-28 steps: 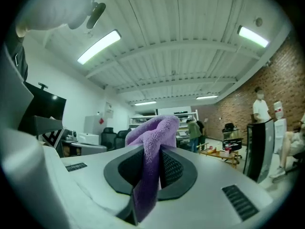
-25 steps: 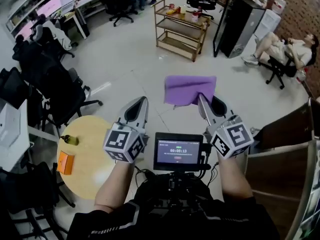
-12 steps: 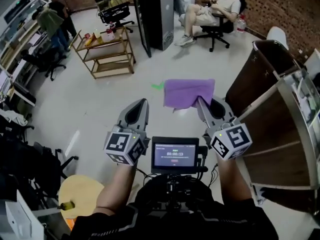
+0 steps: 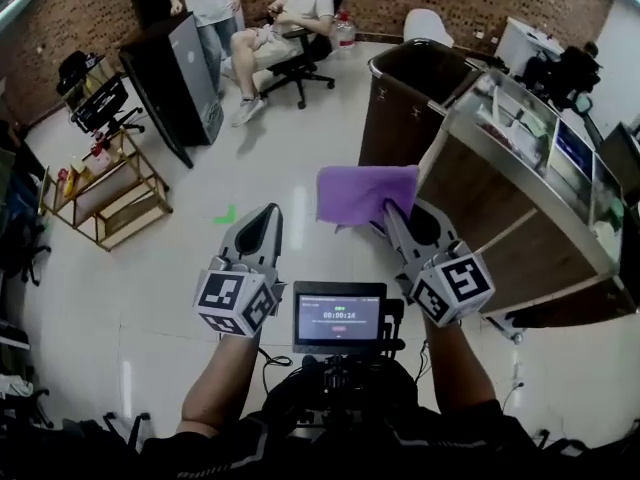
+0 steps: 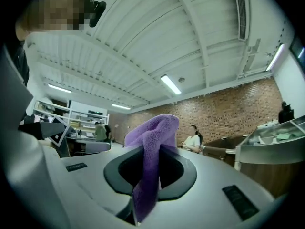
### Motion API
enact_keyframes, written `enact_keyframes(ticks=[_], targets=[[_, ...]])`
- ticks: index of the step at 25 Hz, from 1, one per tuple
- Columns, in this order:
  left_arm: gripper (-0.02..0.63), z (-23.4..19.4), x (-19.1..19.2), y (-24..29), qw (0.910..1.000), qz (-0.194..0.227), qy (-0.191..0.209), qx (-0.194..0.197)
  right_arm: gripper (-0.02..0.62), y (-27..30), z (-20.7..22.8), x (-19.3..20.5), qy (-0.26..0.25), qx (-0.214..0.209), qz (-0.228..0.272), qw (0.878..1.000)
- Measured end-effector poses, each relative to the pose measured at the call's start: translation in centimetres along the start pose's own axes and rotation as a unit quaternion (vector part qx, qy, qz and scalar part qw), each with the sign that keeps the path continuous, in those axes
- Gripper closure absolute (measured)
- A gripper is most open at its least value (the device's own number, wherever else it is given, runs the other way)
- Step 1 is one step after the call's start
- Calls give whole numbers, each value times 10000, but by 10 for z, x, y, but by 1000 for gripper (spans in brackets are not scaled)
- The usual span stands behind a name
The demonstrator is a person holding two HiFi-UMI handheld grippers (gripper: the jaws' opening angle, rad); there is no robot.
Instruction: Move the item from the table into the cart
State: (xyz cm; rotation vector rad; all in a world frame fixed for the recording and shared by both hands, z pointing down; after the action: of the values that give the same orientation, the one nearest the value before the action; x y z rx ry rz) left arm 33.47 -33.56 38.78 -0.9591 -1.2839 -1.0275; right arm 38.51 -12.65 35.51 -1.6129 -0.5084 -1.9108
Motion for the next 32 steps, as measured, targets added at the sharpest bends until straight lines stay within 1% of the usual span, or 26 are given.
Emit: enact_keyframes(ticks=[3,5,9,13,18,21,24,28,32], targets=[[606,53,-9,93,9989,85,54,464,565,-30,88,-22,6,439,154,9989],[606,92,-14,142,9971,143,-3,749,565,-55,136,-35,-51,700,212,9973],[606,174,-22,227,9892,232,132,1442,565,-109,220,-63,-174,1314,357,9905],[606,229,-36,295,9802,326,189,1942,565,-142,287,-83,-206,1798,482,9823],[606,276,-44,364,9632,406,291,2642,565,-173,347,-90,-184,2540,595,9652],[606,295,-49,406,9537,438,278,2963,565,-181,380,-97,-194,2963,676,9525],[606,310,-52,442,9446,411,341,3238,565,-184,404,-103,-215,3355,778,9386],[606,329,-57,487,9306,498,337,3612,565,-189,431,-107,-240,3769,902,9215],[606,360,-63,521,9171,538,274,3941,565,-203,459,-118,-319,4055,882,9093]])
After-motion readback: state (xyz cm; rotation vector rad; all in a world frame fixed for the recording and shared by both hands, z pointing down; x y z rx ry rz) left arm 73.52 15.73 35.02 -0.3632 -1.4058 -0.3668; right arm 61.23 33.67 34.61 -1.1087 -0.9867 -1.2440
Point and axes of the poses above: the fingertips, and each gripper's own axes: y forward along the fingers, z to its right, x out of its underside, the point moved 4 cm from there along -y, backward along the fingers, and after that the axes turned 10 degrees about y, right-handed, at the moved point
